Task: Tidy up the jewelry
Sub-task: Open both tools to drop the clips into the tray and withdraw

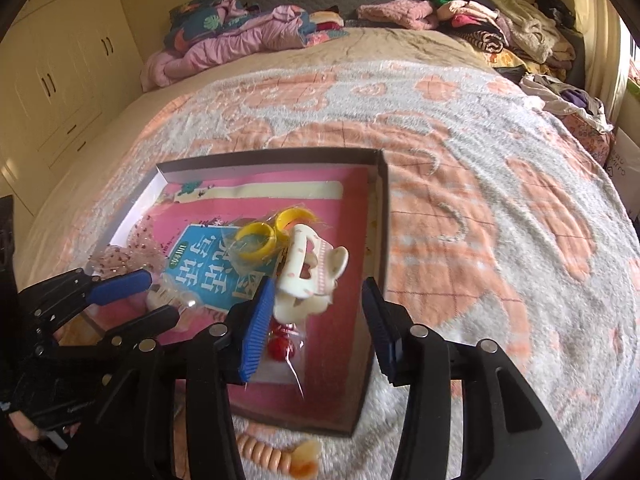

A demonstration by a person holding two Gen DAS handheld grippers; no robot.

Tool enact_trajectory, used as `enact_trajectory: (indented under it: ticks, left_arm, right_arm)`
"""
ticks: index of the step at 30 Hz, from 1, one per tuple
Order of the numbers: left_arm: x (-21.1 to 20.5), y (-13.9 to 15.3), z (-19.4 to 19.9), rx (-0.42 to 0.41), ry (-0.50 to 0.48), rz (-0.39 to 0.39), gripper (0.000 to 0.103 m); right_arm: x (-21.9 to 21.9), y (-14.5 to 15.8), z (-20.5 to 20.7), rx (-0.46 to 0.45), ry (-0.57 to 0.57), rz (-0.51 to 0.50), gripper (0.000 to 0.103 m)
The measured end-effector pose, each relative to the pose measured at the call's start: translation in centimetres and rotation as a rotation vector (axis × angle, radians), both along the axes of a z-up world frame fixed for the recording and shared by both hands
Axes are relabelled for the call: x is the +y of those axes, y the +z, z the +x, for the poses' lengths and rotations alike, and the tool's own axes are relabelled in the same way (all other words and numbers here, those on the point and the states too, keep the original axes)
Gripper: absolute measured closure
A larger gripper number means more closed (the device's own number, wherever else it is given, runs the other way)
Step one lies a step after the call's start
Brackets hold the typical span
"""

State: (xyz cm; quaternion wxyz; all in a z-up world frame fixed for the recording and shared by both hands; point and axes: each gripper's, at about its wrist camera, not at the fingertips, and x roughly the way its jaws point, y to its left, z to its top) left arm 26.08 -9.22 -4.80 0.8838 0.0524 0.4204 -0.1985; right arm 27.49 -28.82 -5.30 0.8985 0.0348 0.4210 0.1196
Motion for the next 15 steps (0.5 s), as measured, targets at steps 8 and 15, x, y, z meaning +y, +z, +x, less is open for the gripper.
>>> enact_trajectory:
  ticks: [8, 15]
  left_arm:
    - [0.8, 1.6, -1.1, -0.015, 0.019, -0.01, 0.053]
    - [1.4, 3.2, -2.6, -0.038, 0.033, -0.016, 0.045]
  right_arm:
    - [-1.1, 2.1, -2.9, -0.053, -0.021, 0.006, 0.045]
    - [-1.5, 3.9, -5.1, -0.098, -0.032, 0.008, 0.033]
